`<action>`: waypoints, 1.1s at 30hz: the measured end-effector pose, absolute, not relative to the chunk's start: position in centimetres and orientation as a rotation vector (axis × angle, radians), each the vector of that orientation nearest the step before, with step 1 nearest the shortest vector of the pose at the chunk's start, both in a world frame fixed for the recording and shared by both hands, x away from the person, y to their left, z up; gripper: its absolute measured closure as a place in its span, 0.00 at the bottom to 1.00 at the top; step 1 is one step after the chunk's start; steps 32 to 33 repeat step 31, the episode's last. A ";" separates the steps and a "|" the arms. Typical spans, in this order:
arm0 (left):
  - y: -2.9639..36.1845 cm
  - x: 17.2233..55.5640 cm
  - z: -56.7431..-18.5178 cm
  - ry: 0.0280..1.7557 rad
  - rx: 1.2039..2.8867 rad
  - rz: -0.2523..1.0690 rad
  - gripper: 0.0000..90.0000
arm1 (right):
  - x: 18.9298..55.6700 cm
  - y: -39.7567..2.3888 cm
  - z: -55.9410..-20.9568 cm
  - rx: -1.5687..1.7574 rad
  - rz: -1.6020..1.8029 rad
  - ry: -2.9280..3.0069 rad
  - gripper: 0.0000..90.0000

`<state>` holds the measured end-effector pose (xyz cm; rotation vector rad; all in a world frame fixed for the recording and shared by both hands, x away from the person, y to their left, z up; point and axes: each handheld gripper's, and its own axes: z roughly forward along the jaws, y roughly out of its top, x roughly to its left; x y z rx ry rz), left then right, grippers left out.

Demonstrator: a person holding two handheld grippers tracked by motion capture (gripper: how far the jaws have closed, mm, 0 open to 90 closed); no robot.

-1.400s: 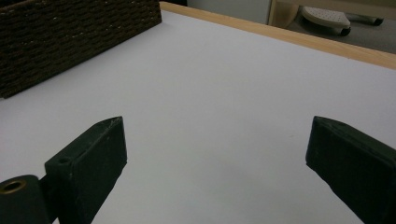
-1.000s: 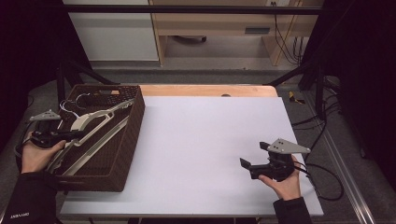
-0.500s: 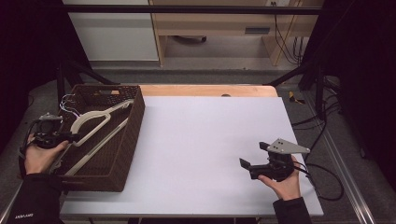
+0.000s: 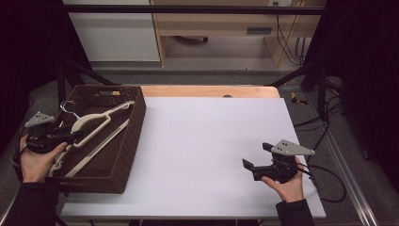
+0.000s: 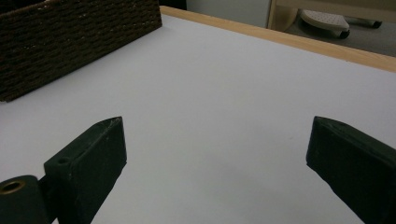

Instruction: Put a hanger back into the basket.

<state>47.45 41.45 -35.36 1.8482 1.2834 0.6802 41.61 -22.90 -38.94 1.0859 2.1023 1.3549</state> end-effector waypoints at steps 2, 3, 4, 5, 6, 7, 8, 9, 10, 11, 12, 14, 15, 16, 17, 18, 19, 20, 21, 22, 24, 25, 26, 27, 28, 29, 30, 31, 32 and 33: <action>40.4 46.8 -35.0 1.217 1.825 0.679 0.45 | 41.6 -22.9 -38.9 1.088 1.358 2.097 0.06; 39.9 46.5 -34.8 1.195 1.809 0.671 0.44 | 41.6 -23.0 -38.9 1.079 1.360 2.099 0.06; 39.5 46.3 -34.7 1.176 1.801 0.669 0.42 | 41.5 -23.0 -38.8 1.083 1.363 2.092 0.06; 38.9 45.8 -34.5 1.148 1.788 0.664 0.40 | 41.5 -23.1 -38.8 1.077 1.363 2.092 0.06; 38.5 45.6 -34.4 1.132 1.783 0.663 0.38 | 41.5 -23.1 -38.8 1.081 1.372 2.082 0.06; 37.8 45.2 -34.4 1.103 1.772 0.655 0.37 | 41.5 -23.2 -38.7 1.080 1.375 2.078 0.06; 37.4 44.9 -34.3 1.087 1.769 0.648 0.35 | 41.4 -23.3 -38.7 1.073 1.381 2.071 0.06; 36.7 44.5 -34.3 1.065 1.767 0.641 0.33 | 41.4 -23.4 -38.6 1.067 1.383 2.072 0.05; 36.0 44.2 -34.4 1.038 1.769 0.634 0.31 | 41.4 -23.4 -38.6 1.069 1.390 2.061 0.05; 35.6 43.9 -34.4 1.028 1.765 0.625 0.28 | 41.3 -23.5 -38.5 1.068 1.395 2.057 0.05; 35.2 43.7 -34.5 1.022 1.765 0.615 0.25 | 41.3 -23.5 -38.5 1.064 1.397 2.057 0.05; 33.9 43.1 -34.9 0.990 1.765 0.598 0.21 | 41.3 -23.6 -38.4 1.057 1.403 2.058 0.05; 33.2 42.8 -35.1 0.975 1.765 0.589 0.18 | 41.2 -23.6 -38.4 1.056 1.405 2.051 0.05; 32.5 42.6 -35.3 0.962 1.768 0.580 0.14 | 41.2 -23.7 -38.3 1.054 1.411 2.044 0.05; 32.1 42.5 -35.5 0.954 1.769 0.573 0.12 | 41.1 -23.8 -38.3 1.052 1.415 2.041 0.05; 31.7 42.4 -35.6 0.946 1.779 0.567 0.10 | 41.1 -23.8 -38.2 1.052 1.417 2.040 0.05; 31.2 42.2 -35.8 0.933 1.786 0.566 0.09 | 41.1 -23.9 -38.2 1.045 1.416 2.036 0.05; 30.8 42.1 -35.9 0.921 1.793 0.567 0.08 | 41.1 -23.9 -38.2 1.045 1.419 2.031 0.05; 30.3 41.9 -36.1 0.910 1.799 0.563 0.08 | 41.0 -24.0 -38.2 1.041 1.421 2.032 0.05; 30.0 41.8 -36.2 0.903 1.803 0.565 0.07 | 41.0 -24.0 -38.2 1.039 1.422 2.031 0.05; 29.3 41.5 -36.6 0.883 1.800 0.552 0.07 | 41.0 -24.1 -38.2 1.041 1.425 2.026 0.05; 29.1 41.4 -36.7 0.878 1.804 0.549 0.07 | 40.9 -24.2 -38.2 1.038 1.430 2.028 0.05; 28.9 41.3 -36.8 0.872 1.810 0.543 0.07 | 40.9 -24.2 -38.2 1.040 1.435 2.020 0.05; 28.7 41.2 -37.0 0.865 1.809 0.541 0.07 | 40.9 -24.4 -38.2 1.036 1.441 2.023 0.05; 28.5 41.0 -37.2 0.857 1.807 0.534 0.07 | 40.9 -24.4 -38.2 1.041 1.444 2.020 0.05; 28.4 41.0 -37.3 0.852 1.811 0.532 0.07 | 40.9 -24.4 -38.2 1.031 1.441 2.019 0.05; 28.3 40.9 -37.4 0.852 1.813 0.529 0.07 | 40.8 -24.4 -38.2 1.034 1.447 2.020 0.05; 28.2 40.8 -37.6 0.853 1.809 0.528 0.07 | 40.8 -24.4 -38.2 1.034 1.447 2.020 0.05; 28.2 40.8 -37.6 0.853 1.809 0.528 0.07 | 40.8 -24.4 -38.2 1.034 1.447 2.020 0.05; 28.2 40.8 -37.6 0.853 1.809 0.528 0.07 | 40.8 -24.4 -38.2 1.034 1.447 2.020 0.05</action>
